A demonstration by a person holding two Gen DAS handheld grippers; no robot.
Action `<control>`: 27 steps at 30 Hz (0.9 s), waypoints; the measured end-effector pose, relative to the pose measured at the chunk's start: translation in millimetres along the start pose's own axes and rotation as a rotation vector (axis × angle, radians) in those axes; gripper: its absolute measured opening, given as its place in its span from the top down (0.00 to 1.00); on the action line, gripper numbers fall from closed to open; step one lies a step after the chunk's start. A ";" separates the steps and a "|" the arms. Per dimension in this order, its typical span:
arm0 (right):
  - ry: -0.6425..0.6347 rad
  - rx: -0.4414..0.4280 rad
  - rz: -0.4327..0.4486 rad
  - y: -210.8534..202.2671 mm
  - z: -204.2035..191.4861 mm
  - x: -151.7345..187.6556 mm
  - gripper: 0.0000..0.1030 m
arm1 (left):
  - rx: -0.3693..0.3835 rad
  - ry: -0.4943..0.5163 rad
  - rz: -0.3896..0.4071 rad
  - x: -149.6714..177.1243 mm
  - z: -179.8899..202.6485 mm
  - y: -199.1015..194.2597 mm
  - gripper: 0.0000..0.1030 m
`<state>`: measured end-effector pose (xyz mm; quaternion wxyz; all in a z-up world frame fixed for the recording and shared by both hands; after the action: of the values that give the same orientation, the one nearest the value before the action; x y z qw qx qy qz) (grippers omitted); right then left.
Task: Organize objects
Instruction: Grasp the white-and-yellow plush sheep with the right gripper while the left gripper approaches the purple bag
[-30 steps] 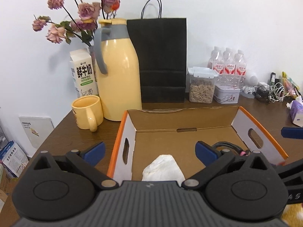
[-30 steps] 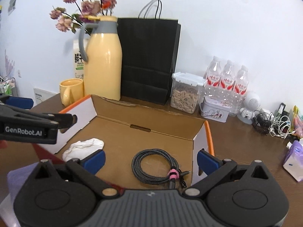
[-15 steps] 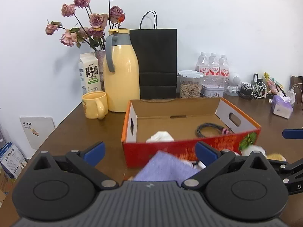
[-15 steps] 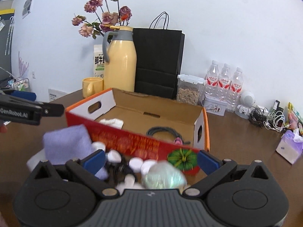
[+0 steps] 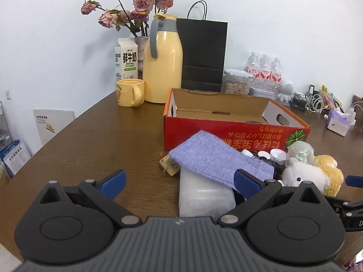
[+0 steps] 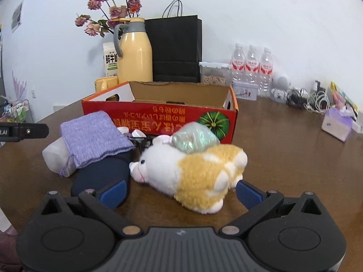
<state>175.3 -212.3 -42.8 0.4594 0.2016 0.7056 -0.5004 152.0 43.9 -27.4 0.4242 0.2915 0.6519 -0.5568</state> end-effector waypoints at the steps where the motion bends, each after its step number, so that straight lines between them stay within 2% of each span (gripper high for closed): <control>1: 0.002 0.005 0.003 0.1 -0.6 -0.7 0.00 | -0.006 0.005 -0.001 0.4 -0.1 0.1 0.00; 5: 0.020 0.017 0.023 -0.8 5.9 -5.8 0.00 | -0.018 0.004 -0.001 0.7 -2.7 0.9 0.00; 11: 0.031 0.035 0.009 5.8 17.0 -8.2 0.00 | -0.009 0.011 -0.022 4.2 -1.2 7.0 0.00; 17: 0.088 0.048 0.032 9.0 33.2 -25.1 0.00 | -0.009 0.013 -0.029 5.3 1.6 10.1 0.00; 19: 0.102 0.061 0.018 15.0 40.2 -29.6 0.03 | -0.009 0.013 -0.033 6.4 2.3 10.9 0.00; 23: 0.150 0.056 -0.022 30.4 51.5 -34.7 0.14 | -0.016 0.011 -0.036 7.4 1.3 12.0 0.00; 24: 0.164 0.050 -0.036 34.8 54.1 -34.8 0.19 | -0.018 0.010 -0.037 6.9 0.7 12.3 0.00; 27: 0.224 0.000 -0.070 45.5 58.2 -30.0 0.25 | -0.026 0.006 -0.041 7.3 -1.8 13.2 0.00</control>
<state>250.1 -239.8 -45.4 0.3599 0.2314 0.7591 -0.4906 159.4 47.7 -40.1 0.4146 0.2742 0.6660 -0.5561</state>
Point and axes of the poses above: each gripper's, at about its wrist camera, not at the fingertips, and y roughly the way its jaws point, z to its right, x to its underside, the point moved 10 cm from there along y, roughly the way its jaws point, and after that the axes turned 8 degrees about -x, right-handed, at the moved point
